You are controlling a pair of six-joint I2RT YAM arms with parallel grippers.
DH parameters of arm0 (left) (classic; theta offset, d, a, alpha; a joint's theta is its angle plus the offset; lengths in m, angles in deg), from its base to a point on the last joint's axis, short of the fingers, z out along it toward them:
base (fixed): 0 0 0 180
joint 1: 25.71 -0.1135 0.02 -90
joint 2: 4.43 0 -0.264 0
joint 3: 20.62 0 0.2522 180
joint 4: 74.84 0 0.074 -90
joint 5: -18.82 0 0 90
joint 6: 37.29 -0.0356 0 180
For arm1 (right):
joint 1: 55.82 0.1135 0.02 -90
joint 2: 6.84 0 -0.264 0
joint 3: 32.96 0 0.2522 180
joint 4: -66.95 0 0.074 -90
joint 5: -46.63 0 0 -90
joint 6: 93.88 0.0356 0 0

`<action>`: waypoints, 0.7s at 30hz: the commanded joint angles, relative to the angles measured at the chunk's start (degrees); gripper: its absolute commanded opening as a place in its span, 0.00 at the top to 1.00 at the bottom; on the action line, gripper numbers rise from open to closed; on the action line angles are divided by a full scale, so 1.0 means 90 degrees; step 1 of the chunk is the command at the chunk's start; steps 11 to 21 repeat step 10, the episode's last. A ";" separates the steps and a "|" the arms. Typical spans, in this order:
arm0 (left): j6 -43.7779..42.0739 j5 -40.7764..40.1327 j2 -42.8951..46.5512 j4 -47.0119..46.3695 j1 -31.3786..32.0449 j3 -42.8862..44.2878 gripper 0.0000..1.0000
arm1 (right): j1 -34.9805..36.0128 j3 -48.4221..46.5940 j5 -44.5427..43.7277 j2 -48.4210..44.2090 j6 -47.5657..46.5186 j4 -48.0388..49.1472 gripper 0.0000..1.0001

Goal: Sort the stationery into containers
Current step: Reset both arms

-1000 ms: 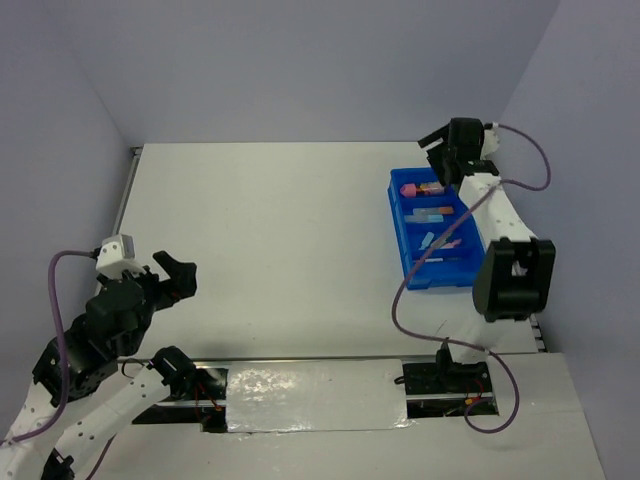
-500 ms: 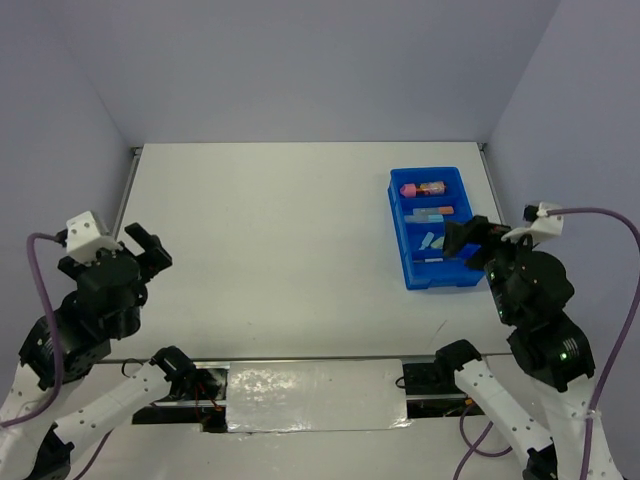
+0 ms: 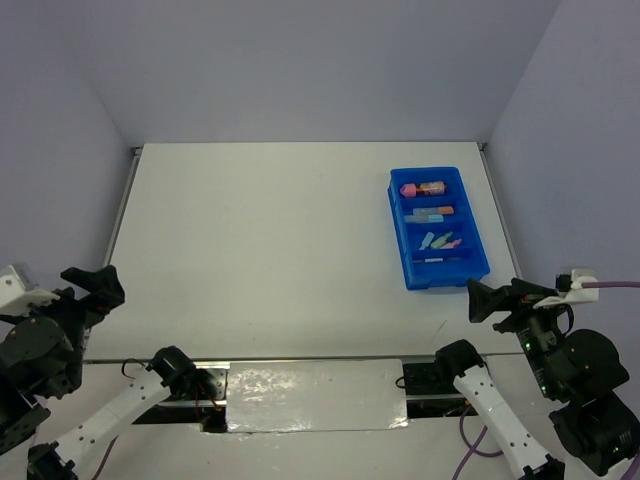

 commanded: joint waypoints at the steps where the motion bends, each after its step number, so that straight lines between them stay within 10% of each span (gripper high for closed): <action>1: 0.0067 0.0270 0.0210 0.0276 0.0040 0.0062 0.01 | 0.0048 -0.0049 -0.0038 -0.0074 -0.0170 -0.0269 0.00; 21: 0.0068 0.0250 0.0231 0.0296 0.0040 -0.0006 0.01 | 0.0038 -0.0009 -0.0135 0.0033 -0.0092 -0.0240 0.00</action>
